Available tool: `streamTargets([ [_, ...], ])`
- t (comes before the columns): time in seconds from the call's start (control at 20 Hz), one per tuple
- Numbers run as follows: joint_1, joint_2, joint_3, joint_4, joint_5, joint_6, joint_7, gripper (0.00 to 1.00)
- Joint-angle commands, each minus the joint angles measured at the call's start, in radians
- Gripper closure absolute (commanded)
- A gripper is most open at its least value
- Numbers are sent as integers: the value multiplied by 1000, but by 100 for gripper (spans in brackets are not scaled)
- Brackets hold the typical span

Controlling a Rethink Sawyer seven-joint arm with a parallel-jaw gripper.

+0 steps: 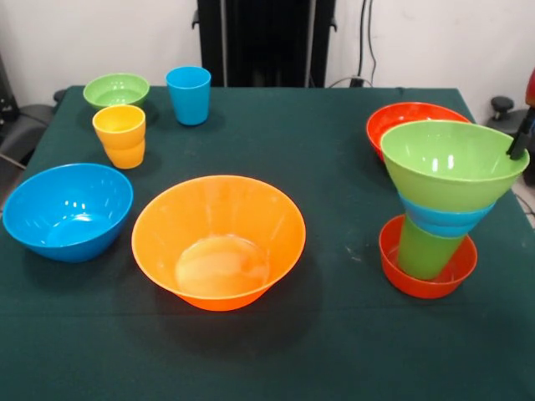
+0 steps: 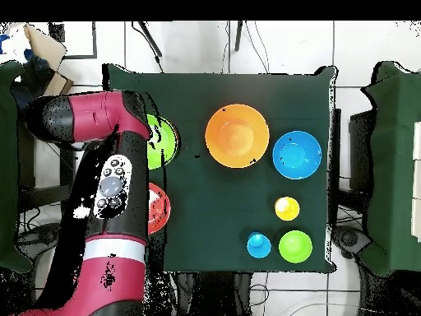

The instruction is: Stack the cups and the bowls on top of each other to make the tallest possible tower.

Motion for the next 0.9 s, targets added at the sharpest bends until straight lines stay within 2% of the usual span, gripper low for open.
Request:
streamTargets([
  [0.05, -3, -24, 69, 108, -84, 60, -98, 0],
  [0.4, -29, -32, 41, 94, -133, 74, -163, 0],
  [0.9, -36, -54, 45, 126, -201, 49, -159, 0],
])
